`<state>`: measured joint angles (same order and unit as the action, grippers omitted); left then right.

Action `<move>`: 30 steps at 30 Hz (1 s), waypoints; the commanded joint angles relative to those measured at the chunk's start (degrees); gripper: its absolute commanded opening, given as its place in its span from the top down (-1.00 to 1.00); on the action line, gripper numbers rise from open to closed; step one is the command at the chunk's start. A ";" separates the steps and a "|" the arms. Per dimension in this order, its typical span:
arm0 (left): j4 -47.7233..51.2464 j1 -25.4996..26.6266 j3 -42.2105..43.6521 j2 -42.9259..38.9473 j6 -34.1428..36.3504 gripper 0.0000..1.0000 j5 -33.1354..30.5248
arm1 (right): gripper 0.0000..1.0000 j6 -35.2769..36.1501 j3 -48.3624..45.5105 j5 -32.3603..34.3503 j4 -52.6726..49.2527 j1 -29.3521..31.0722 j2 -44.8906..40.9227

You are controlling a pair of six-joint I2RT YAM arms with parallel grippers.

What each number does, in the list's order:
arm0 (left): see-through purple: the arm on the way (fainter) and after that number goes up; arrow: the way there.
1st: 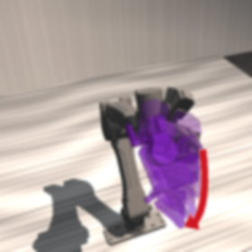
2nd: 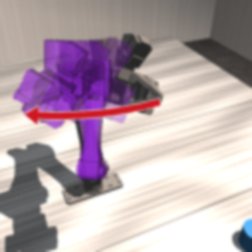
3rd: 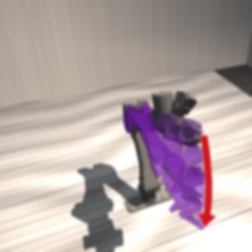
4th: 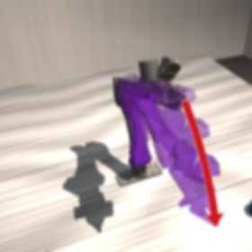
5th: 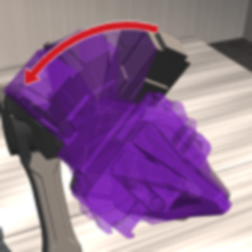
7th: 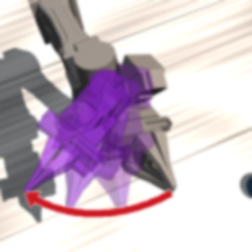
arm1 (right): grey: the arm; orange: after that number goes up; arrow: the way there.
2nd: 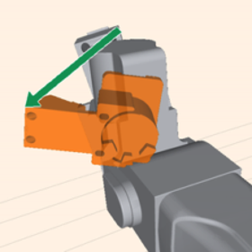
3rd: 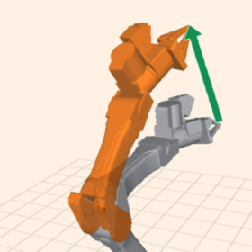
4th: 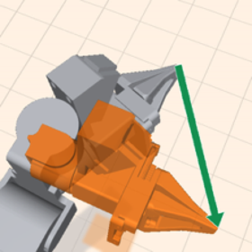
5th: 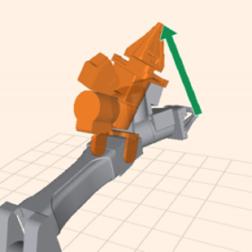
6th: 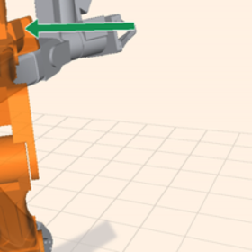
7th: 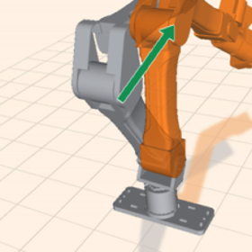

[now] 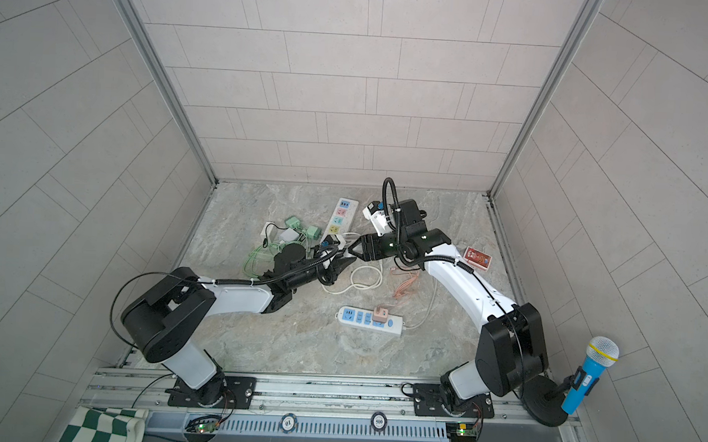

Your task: Insert the plug

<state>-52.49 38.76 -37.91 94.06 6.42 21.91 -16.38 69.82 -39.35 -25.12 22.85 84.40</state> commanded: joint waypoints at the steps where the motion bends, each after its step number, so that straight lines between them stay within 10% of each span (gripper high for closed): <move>1: -2.77 0.32 -0.59 -2.03 -0.17 1.00 0.81 | -0.26 1.97 -0.47 -0.99 -0.74 0.35 -1.10; 30: -3.06 0.68 0.35 -1.51 1.67 1.00 1.56 | -0.10 -2.52 3.54 -1.25 3.07 1.32 3.14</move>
<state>-52.90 38.81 -37.91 93.51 6.92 22.02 -18.94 71.11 -39.48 -23.64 23.62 87.74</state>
